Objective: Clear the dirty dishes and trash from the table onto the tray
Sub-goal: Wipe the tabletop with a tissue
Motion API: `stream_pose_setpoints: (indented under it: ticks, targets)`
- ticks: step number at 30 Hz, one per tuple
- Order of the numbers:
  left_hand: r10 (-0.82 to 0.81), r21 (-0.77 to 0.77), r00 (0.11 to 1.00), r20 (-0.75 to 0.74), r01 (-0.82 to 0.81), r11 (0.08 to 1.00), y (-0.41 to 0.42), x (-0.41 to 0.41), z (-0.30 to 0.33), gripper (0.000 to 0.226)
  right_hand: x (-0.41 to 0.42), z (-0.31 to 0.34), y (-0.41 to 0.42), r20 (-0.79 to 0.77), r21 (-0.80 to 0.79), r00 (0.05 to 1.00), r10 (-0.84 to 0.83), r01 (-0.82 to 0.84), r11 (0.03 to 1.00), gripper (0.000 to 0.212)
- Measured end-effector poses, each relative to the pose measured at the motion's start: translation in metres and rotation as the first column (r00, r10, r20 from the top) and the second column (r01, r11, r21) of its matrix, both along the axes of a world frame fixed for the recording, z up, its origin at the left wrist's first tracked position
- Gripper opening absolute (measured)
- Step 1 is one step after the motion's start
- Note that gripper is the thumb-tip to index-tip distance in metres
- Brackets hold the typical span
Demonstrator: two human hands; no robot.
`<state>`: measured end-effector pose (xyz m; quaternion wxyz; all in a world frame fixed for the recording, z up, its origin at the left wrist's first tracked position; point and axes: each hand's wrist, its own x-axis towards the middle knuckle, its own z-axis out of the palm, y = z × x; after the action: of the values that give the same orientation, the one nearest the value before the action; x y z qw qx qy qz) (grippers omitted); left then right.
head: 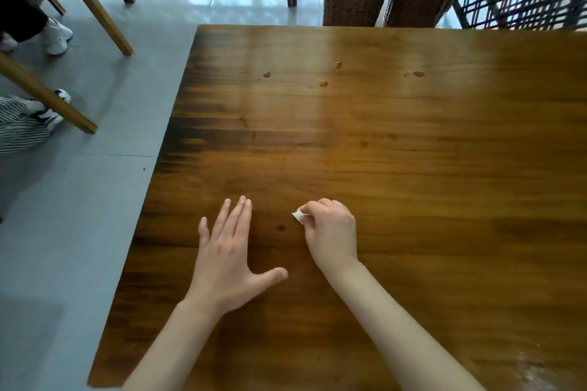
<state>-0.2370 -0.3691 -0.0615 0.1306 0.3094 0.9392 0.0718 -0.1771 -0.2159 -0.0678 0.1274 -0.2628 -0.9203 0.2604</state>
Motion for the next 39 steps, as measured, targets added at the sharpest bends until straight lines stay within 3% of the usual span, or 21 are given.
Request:
stream_pose_setpoints:
  ticks: [4,13,20,22,27,33,39]
  targets:
    - [-0.024,0.061,0.999,0.039,0.021,0.998,-0.006,0.001,-0.006,0.118,-0.005,0.001,-0.009,-0.003,-0.017,1.000,0.015,-0.015,1.000,0.008]
    - [-0.085,0.075,0.994,0.072,0.080,0.994,-0.031,-0.001,-0.008,0.119,-0.001,0.000,-0.040,-0.010,0.054,0.959,0.283,-0.282,0.958,0.002]
    - [-0.098,0.027,0.995,0.004,0.098,0.995,-0.045,-0.026,0.000,0.126,-0.024,-0.006,-0.006,0.022,0.095,0.998,0.054,-0.055,0.994,0.005]
    - [-0.112,0.042,0.994,-0.012,0.112,0.993,-0.047,-0.032,0.003,0.118,-0.025,-0.007,-0.011,0.016,0.096,0.999,0.031,-0.033,0.995,0.004]
    - [-0.037,0.123,0.998,-0.055,0.044,0.991,-0.059,-0.042,0.005,0.068,-0.024,-0.006,-0.019,0.019,0.135,0.999,0.036,-0.038,0.990,0.006]
    - [0.003,0.182,0.998,-0.069,0.010,0.983,-0.082,-0.048,0.006,0.050,-0.005,-0.002,-0.063,-0.001,0.072,0.993,0.114,-0.114,0.991,0.005]
    - [0.055,0.188,0.994,-0.096,-0.036,0.981,-0.099,-0.056,0.013,0.049,0.021,0.000,-0.097,-0.042,0.039,0.980,0.196,-0.195,0.980,0.005]
